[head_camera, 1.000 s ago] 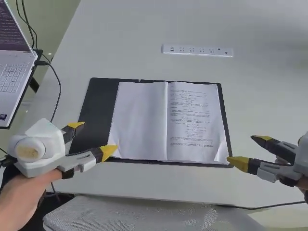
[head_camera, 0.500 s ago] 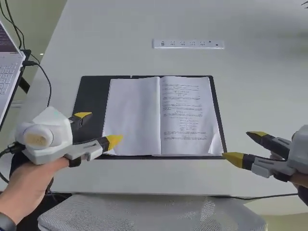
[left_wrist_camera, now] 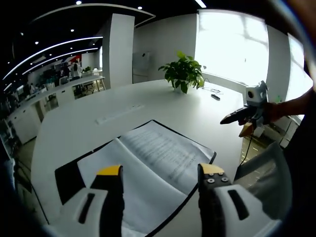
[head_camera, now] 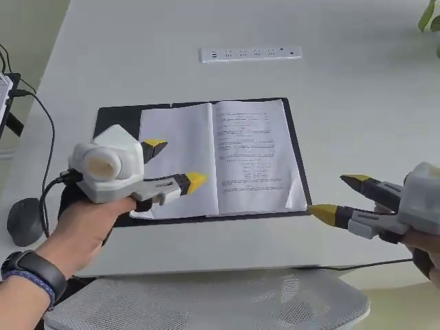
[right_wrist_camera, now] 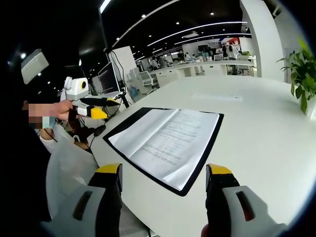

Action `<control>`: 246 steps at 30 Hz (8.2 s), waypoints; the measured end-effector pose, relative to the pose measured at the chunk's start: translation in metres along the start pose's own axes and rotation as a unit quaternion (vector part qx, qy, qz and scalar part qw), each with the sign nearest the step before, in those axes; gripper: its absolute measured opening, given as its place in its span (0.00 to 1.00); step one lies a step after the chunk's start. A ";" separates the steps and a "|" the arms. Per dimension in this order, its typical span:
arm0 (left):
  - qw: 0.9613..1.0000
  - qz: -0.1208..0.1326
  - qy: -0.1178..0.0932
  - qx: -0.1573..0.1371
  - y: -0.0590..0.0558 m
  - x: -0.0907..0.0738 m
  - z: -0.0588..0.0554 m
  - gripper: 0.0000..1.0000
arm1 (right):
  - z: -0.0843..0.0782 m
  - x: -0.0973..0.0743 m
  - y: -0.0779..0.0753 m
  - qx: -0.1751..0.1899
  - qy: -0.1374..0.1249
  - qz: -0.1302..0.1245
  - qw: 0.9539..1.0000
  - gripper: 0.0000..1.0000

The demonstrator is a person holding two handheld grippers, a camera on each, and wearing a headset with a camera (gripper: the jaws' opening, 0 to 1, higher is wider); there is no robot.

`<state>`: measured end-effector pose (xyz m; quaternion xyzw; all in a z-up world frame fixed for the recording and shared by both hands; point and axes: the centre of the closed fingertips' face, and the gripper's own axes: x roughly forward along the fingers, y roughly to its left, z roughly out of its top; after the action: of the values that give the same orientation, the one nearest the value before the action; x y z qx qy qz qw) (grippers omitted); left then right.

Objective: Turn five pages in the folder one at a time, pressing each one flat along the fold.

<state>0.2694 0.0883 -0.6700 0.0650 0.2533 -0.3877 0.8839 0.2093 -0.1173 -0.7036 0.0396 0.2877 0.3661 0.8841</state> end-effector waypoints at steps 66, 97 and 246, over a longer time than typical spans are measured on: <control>0.995 0.011 0.090 0.042 -0.130 0.178 -0.073 0.30 | -0.007 -0.011 -0.030 0.047 -0.010 0.022 0.999 0.58; 0.995 0.013 0.078 0.062 -0.130 0.178 -0.068 0.03 | -0.013 0.023 -0.040 0.062 -0.003 0.045 0.997 0.53; 0.984 0.147 0.015 -0.096 0.049 -0.072 -0.078 0.67 | 0.118 0.122 0.087 0.106 -0.078 0.181 0.975 0.00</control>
<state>0.2324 0.1939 -0.7054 0.0218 0.2901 -0.2261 0.9296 0.2872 0.0444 -0.6394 0.2128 0.2430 0.4832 0.8138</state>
